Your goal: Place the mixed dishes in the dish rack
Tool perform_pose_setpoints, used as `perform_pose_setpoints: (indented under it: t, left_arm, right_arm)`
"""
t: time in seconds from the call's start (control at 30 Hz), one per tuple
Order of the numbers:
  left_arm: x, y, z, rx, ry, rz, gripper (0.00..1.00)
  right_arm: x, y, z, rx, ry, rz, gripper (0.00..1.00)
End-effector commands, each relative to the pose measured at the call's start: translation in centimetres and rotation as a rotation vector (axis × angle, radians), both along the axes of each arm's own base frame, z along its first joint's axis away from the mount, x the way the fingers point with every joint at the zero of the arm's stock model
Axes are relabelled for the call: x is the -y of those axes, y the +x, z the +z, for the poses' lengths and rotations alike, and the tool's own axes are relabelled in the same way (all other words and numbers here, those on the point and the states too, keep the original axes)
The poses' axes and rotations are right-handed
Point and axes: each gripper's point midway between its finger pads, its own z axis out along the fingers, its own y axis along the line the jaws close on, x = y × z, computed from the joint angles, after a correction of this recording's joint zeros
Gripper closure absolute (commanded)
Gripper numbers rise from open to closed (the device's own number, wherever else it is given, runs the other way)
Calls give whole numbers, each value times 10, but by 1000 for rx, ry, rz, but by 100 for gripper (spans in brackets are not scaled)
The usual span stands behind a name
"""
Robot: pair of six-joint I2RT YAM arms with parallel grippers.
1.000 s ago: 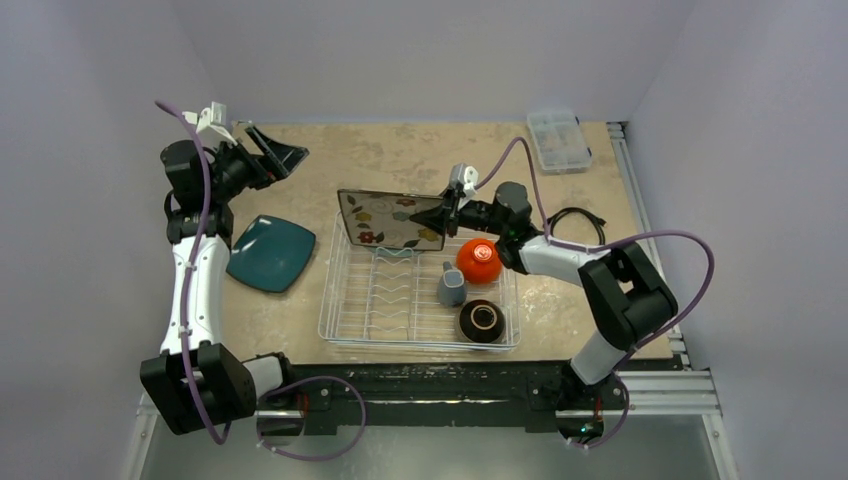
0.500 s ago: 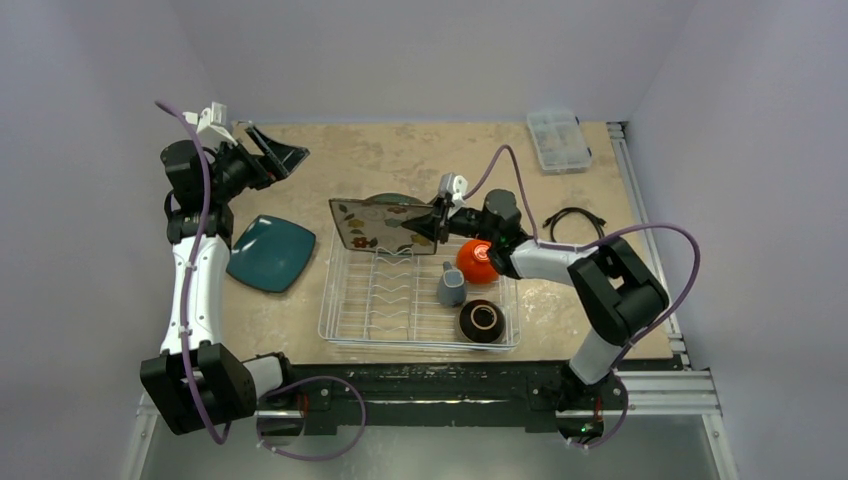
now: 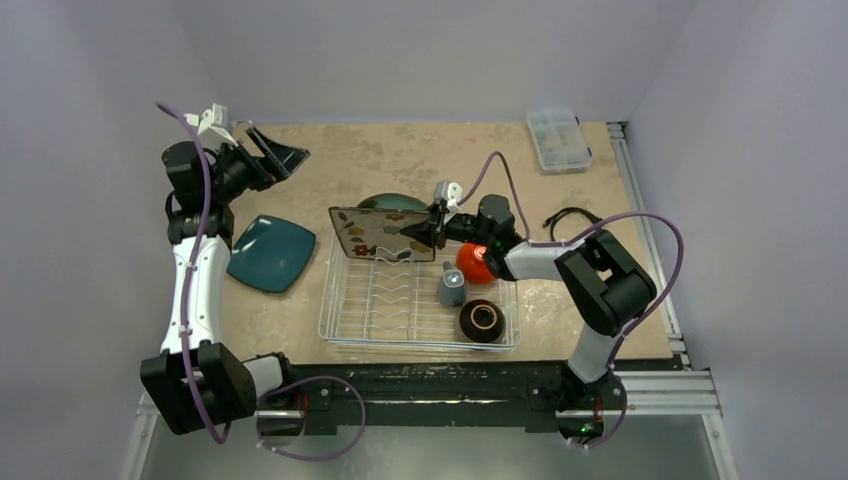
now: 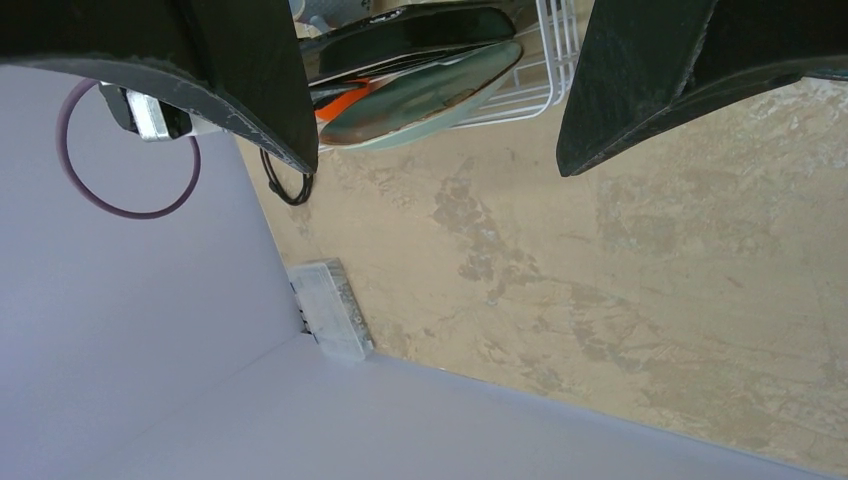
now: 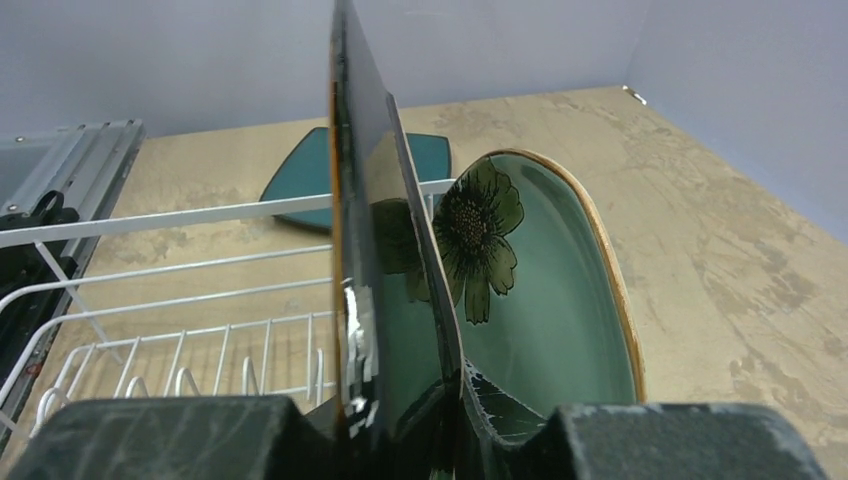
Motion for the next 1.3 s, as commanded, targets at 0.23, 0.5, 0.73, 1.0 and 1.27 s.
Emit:
perform_pose_setpoints:
  t: [0.23,0.5,0.73,1.0,1.27]
  left_arm:
    - [-1,1,8,42,2,-10,12]
    - [-1,3,14,71,5,-14,12]
    - [-1,3,12,65,-1,-17,12]
    - [0,4,10,57,-13,-23,12]
    - [1,7,-2,16,-44,-26,12]
  right_arm:
    - [6,11,80,238,148,-122,53]
    - [26,10,97,227,146,-246,43]
    - [46,5,108,128,137,-335,33]
    - [95,-5,118,2,59,-536,12]
    - [145,-43,96,-88,57,-656,6]
